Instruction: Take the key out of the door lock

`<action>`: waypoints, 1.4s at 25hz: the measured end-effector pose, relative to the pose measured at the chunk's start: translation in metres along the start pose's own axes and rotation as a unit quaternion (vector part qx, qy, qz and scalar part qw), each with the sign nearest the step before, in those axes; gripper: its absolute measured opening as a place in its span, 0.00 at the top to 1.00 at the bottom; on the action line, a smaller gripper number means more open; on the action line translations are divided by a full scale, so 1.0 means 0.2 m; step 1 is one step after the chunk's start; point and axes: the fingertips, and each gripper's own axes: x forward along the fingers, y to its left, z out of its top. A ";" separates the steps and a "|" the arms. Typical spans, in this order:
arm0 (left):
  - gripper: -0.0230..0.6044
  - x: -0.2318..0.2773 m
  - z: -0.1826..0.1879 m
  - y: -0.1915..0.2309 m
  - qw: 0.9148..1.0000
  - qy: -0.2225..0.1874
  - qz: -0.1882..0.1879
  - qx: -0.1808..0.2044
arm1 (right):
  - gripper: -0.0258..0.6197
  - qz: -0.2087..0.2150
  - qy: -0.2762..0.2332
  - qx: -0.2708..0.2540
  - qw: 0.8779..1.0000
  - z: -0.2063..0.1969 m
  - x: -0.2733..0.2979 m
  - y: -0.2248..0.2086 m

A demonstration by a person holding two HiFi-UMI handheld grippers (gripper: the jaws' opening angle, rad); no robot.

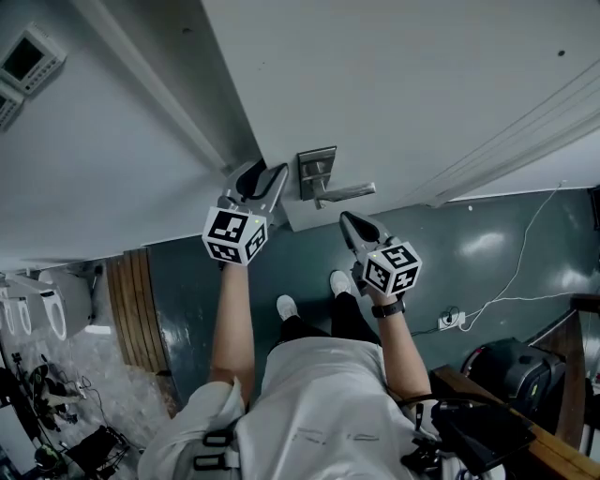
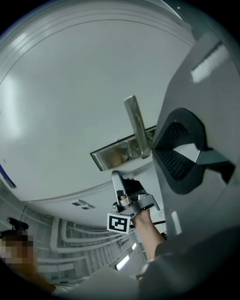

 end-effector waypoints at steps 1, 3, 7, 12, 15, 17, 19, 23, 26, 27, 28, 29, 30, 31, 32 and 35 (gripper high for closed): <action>0.73 0.00 0.00 0.00 1.000 0.000 0.001 -0.001 | 0.95 0.003 0.005 0.018 1.000 -0.04 0.02 -0.01; 0.73 -0.01 0.00 0.00 1.000 -0.003 0.004 -0.002 | 0.95 0.005 0.018 0.055 0.998 -0.12 0.07 -0.04; 0.72 -0.06 0.03 -0.02 1.000 -0.013 0.011 0.001 | 0.95 0.022 0.027 0.122 0.992 -0.23 0.11 -0.03; 0.72 0.00 0.00 0.00 1.000 -0.009 0.019 0.001 | 0.95 0.053 0.019 0.192 0.980 -0.29 0.24 -0.10; 0.72 -0.01 0.00 -0.01 1.000 -0.011 0.023 0.003 | 0.79 0.082 0.016 0.227 0.970 -0.30 0.29 -0.10; 0.72 -0.01 0.00 -0.01 1.000 -0.012 0.024 0.004 | 0.76 0.095 0.010 0.247 0.964 -0.29 0.33 -0.10; 0.72 -0.01 0.00 -0.01 1.000 -0.012 0.026 0.005 | 0.77 0.103 0.002 0.265 0.959 -0.28 0.36 -0.11; 0.72 -0.01 0.00 -0.01 1.000 -0.012 0.028 0.004 | 0.79 0.151 -0.033 0.327 0.932 -0.20 0.42 -0.09; 0.72 -0.01 0.01 -0.01 0.999 -0.014 0.029 0.002 | 0.81 0.177 -0.050 0.356 0.916 -0.16 0.45 -0.08; 0.72 -0.01 0.01 -0.01 0.999 -0.015 0.029 0.002 | 0.83 0.180 -0.053 0.365 0.912 -0.16 0.46 -0.09; 0.72 -0.01 0.01 -0.01 0.999 -0.016 0.029 0.001 | 0.86 0.181 -0.054 0.374 0.908 -0.16 0.46 -0.09; 0.72 -0.01 0.01 -0.01 0.999 -0.017 0.030 0.001 | 0.88 0.182 -0.054 0.382 0.904 -0.17 0.47 -0.09; 0.72 -0.01 0.01 -0.01 0.999 -0.018 0.031 0.000 | 0.89 0.181 -0.053 0.392 0.900 -0.18 0.47 -0.10; 0.71 -0.01 0.01 -0.01 0.999 -0.018 0.032 -0.001 | 0.89 0.182 -0.054 0.405 0.895 -0.19 0.47 -0.11; 0.71 -0.01 0.00 -0.01 0.999 -0.018 0.033 -0.002 | 0.89 0.184 -0.058 0.423 0.885 -0.20 0.47 -0.11; 0.71 0.00 0.00 0.00 0.999 -0.016 0.034 -0.010 | 0.91 0.193 -0.091 0.496 0.842 -0.22 0.47 -0.13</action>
